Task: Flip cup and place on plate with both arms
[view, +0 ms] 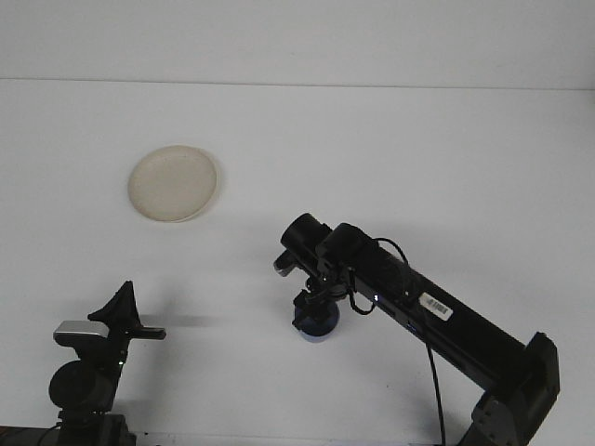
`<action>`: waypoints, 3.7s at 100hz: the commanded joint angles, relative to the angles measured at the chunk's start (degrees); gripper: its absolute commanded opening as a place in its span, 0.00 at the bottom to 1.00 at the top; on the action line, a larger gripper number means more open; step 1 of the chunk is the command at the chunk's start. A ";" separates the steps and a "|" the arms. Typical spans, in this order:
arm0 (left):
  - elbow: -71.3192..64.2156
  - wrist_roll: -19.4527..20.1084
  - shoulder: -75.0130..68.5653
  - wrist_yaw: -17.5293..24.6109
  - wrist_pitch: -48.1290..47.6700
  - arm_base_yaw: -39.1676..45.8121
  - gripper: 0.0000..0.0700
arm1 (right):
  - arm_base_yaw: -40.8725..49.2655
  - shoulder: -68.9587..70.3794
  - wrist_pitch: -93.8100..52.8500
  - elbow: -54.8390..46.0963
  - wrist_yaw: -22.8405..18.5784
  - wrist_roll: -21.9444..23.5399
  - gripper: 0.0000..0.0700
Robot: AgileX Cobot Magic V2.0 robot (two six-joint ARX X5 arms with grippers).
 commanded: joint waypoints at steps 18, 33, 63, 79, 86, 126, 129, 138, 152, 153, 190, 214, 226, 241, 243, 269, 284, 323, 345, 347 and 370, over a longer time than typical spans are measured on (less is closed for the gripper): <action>-0.94 -3.41 -0.09 -0.17 1.05 0.11 0.01 | -0.39 -7.30 4.24 5.62 -2.21 -1.16 0.51; -0.46 -10.12 -0.09 -0.17 0.94 0.11 0.02 | -2.32 -15.30 13.27 3.50 -5.60 -1.18 0.51; 5.84 -16.74 1.01 5.11 -4.33 0.09 0.02 | -9.25 -37.05 32.59 -16.70 -3.67 -2.99 0.51; 13.27 -16.68 6.38 7.30 -10.08 0.09 0.02 | -14.53 -50.10 40.37 -29.48 -3.61 -3.65 0.51; 16.65 -16.44 10.40 9.60 -11.85 0.09 0.02 | -16.87 -55.32 42.80 -34.53 -3.63 -3.89 0.51; 37.83 -9.42 37.77 25.22 -21.59 -0.81 0.16 | -23.37 -79.12 46.58 -56.54 -2.10 -4.07 0.51; 39.71 -8.44 39.30 25.46 -22.69 -1.22 0.24 | -23.54 -80.39 46.29 -57.48 -1.55 -4.07 0.51; 44.92 -6.38 43.12 25.46 -25.81 -2.73 0.47 | -23.91 -83.14 44.63 -58.93 -0.76 -4.07 0.51; 53.29 -4.00 48.37 25.46 -32.11 -5.77 0.56 | -24.00 -85.00 44.54 -59.06 0.48 -4.04 0.51; 53.88 -3.91 48.76 25.46 -32.57 -6.05 0.56 | -24.00 -85.00 44.54 -59.06 0.46 -4.04 0.51; 72.30 0.13 65.35 25.40 -49.37 -21.40 0.78 | -24.00 -84.89 44.57 -59.08 0.46 -4.04 0.51; 76.94 0.15 75.47 22.91 -50.51 -32.63 0.78 | -24.00 -84.89 44.59 -59.08 0.44 -4.04 0.51; 77.77 0.13 79.87 20.37 -50.93 -37.68 0.78 | -24.00 -84.89 44.59 -59.08 0.44 -4.04 0.51; 77.90 0.11 84.02 17.81 -50.66 -42.51 0.78 | -24.00 -84.89 44.61 -59.08 0.44 -4.04 0.51; 77.90 0.07 84.48 17.42 -50.47 -43.01 0.78 | -24.00 -84.89 44.61 -59.08 0.44 -4.04 0.51; 77.90 -0.09 88.94 12.94 -48.46 -46.84 0.79 | -24.00 -84.89 44.59 -59.08 0.42 -4.04 0.51; 77.90 -0.09 91.30 12.48 -48.41 -46.88 0.79 | -24.00 -84.89 44.61 -59.08 0.39 -4.04 0.51; 77.92 -0.15 96.37 12.09 -43.82 -47.21 0.79 | -24.00 -84.89 44.59 -59.08 0.24 -4.02 0.51; 77.92 -0.13 99.32 12.07 -43.43 -47.91 0.78 | -24.00 -84.89 44.59 -59.08 -0.20 -4.04 0.51; 77.92 -0.13 99.43 12.09 -43.17 -47.98 0.78 | -24.00 -84.89 44.59 -59.08 -0.20 -4.04 0.51; 77.92 -0.13 100.19 11.87 -41.90 -48.72 0.74 | -24.00 -84.89 44.59 -59.08 -0.20 -4.04 0.51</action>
